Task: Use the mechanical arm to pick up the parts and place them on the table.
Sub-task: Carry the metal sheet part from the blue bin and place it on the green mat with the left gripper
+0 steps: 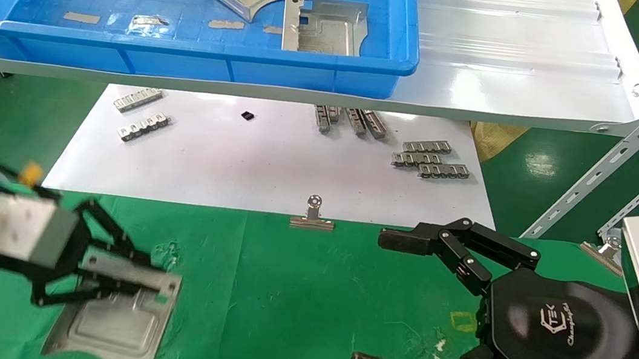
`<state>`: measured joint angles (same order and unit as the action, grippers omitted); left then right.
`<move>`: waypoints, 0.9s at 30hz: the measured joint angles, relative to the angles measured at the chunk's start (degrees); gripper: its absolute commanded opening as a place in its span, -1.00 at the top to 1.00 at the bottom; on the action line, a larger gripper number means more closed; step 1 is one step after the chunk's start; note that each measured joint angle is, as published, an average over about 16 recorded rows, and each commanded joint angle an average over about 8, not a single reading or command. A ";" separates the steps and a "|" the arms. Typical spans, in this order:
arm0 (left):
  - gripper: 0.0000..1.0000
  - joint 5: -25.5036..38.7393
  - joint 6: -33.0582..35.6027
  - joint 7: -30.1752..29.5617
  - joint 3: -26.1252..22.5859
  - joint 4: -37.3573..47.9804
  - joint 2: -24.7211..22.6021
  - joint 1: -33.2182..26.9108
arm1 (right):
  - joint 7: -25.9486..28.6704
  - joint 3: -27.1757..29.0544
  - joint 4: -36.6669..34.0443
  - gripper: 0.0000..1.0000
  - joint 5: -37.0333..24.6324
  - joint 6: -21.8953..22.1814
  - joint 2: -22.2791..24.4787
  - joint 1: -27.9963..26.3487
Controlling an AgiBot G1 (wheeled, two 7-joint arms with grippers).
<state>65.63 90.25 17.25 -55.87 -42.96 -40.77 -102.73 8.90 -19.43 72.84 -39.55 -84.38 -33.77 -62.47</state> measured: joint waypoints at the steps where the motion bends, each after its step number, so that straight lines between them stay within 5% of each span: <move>1: 1.00 0.34 -0.15 1.17 -0.69 1.22 -0.44 0.37 | 0.00 0.00 0.00 -1.00 0.00 0.00 0.00 0.00; 11: 0.96 1.67 -2.06 9.66 -3.75 14.18 -5.09 3.07 | -0.01 -0.01 0.00 -1.00 0.01 0.00 0.00 0.00; 19: -0.90 2.53 -3.81 13.55 -4.30 20.97 -7.94 3.78 | -0.01 -0.02 0.00 -1.00 0.01 0.01 0.01 -0.01; 27: -1.00 2.22 -5.19 16.57 -3.92 25.21 -9.87 3.84 | -0.01 -0.03 0.00 -1.00 0.02 0.01 0.01 -0.01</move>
<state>67.85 85.06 33.82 -59.79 -17.75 -50.64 -98.90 8.89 -19.46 72.84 -39.53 -84.37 -33.76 -62.47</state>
